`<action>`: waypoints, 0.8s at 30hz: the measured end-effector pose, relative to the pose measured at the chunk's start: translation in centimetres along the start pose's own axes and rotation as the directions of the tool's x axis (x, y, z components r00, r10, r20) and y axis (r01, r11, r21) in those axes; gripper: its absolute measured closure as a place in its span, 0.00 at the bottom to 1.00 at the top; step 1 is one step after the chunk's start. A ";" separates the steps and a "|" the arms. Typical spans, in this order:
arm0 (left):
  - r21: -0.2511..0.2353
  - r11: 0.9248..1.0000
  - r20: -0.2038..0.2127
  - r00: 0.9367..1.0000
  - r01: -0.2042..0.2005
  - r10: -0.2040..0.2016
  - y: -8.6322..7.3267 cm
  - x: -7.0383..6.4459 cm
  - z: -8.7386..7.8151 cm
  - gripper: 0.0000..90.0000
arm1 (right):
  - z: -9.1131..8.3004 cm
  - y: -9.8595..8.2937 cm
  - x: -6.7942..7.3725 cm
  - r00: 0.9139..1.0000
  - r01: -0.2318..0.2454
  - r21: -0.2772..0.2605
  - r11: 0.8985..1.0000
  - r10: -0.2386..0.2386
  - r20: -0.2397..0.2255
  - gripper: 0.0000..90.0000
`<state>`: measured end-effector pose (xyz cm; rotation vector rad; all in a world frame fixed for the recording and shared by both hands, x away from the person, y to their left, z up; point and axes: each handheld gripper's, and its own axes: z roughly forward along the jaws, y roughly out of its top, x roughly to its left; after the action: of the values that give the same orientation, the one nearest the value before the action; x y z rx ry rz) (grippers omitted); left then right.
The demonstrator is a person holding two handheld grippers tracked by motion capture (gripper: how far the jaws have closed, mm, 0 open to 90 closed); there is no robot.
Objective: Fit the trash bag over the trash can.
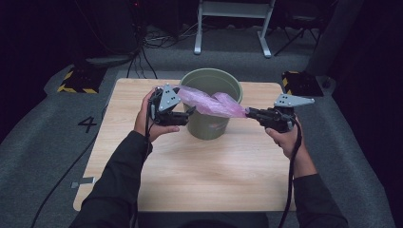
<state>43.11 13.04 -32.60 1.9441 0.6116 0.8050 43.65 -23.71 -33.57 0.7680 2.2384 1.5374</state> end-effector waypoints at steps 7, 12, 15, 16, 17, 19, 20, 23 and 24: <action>0.036 0.998 -0.048 0.997 -0.058 0.059 -0.4 0.9 0.2 0.88 | -0.1 0.0 -0.1 1.000 0.000 0.001 1.000 0.000 0.004 0.96; 0.028 0.998 -0.028 0.998 -0.058 0.058 -0.7 1.2 -0.1 1.00 | 0.0 -0.1 -0.1 1.000 -0.002 0.002 1.000 0.002 0.004 0.96; 0.017 0.998 -0.016 0.998 -0.058 0.058 -1.0 1.3 -0.5 1.00 | -0.1 -0.2 -0.1 1.000 -0.005 -0.001 1.000 0.005 0.003 0.96; 0.010 0.998 -0.014 0.998 -0.063 0.064 -1.2 1.2 -0.8 1.00 | -0.1 -0.2 -0.1 1.000 -0.005 -0.001 1.000 0.005 0.003 0.96; -0.008 0.998 -0.012 0.998 -0.066 0.066 -1.5 1.0 -1.3 1.00 | -0.3 -0.3 -0.1 1.000 -0.007 -0.003 1.000 0.008 0.005 0.96; -0.025 0.997 -0.001 0.997 -0.076 0.076 -1.7 0.8 -1.9 1.00 | -0.4 -0.4 -0.1 1.000 -0.009 -0.004 1.000 0.009 0.008 0.96; -0.038 0.996 0.013 0.997 -0.081 0.082 -1.9 0.6 -2.3 1.00 | -0.4 -0.4 -0.1 1.000 -0.009 -0.004 1.000 0.009 0.008 0.96; -0.092 0.994 0.071 0.995 -0.066 0.072 -3.3 0.0 -3.4 1.00 | -0.5 -0.7 -0.2 1.000 -0.011 0.001 1.000 0.011 0.012 0.96; -0.092 0.994 0.071 0.995 -0.066 0.072 -3.3 0.0 -3.4 1.00 | -0.5 -0.7 -0.2 1.000 -0.011 0.001 1.000 0.011 0.012 0.96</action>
<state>40.27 16.49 -34.26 1.9129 0.4585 0.7863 43.36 -24.37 -34.07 0.7885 2.2300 1.5325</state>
